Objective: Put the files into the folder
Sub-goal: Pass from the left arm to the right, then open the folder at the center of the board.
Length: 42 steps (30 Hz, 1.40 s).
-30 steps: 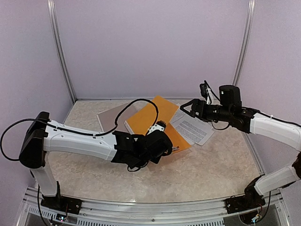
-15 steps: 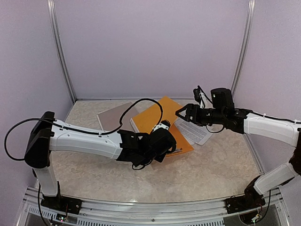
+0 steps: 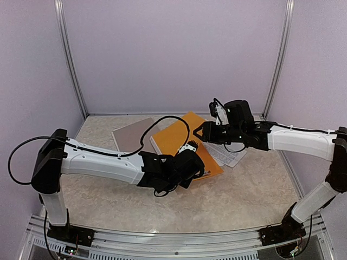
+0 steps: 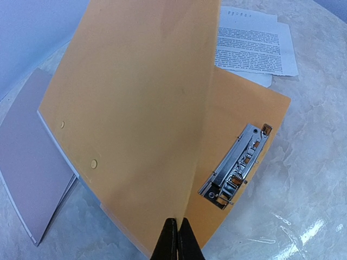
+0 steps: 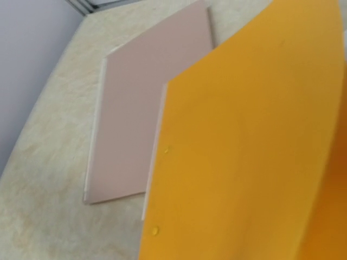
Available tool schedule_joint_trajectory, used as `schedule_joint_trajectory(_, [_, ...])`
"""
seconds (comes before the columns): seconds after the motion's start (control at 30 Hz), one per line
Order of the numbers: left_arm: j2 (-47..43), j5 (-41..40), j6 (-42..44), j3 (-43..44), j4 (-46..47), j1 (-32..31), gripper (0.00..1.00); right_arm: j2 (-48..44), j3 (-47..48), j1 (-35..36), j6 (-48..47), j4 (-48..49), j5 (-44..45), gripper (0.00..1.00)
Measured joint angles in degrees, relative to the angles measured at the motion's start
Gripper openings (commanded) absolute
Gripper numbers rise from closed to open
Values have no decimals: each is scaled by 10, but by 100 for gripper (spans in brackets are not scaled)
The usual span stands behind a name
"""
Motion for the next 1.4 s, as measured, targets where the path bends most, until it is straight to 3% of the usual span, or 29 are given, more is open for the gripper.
schedule_joint_trajectory(0.17, [3,1,7,0,7,0,0,19,14,8,-17,-25,63,3])
schedule_joint_trajectory(0.27, [4,11,13,0,12,0,0,23,16,10,-25,-44,100,0])
schedule_joint_trajectory(0.37, [4,20,18,2,15,0,30,24,31,22,-35,-67,137,0])
schedule_joint_trajectory(0.47, [4,38,19,11,14,0,69,23,48,30,-51,-86,191,0])
schedule_joint_trajectory(0.53, [4,51,17,18,14,1,83,21,56,36,-64,-101,227,0])
schedule_joint_trajectory(0.6, [1,66,10,19,11,3,89,14,62,43,-82,-117,277,0])
schedule_joint_trajectory(0.8, [-46,119,-36,-3,-20,29,94,-13,82,83,-137,-160,378,0])
schedule_joint_trajectory(1.1, [-235,140,-181,-71,-142,95,96,-6,84,193,-225,-160,442,0])
schedule_joint_trajectory(1.27, [-323,132,-257,-73,-223,144,96,79,113,253,-255,-143,450,0])
schedule_joint_trajectory(1.4, [-351,127,-297,-76,-279,164,97,197,197,302,-270,-159,461,3])
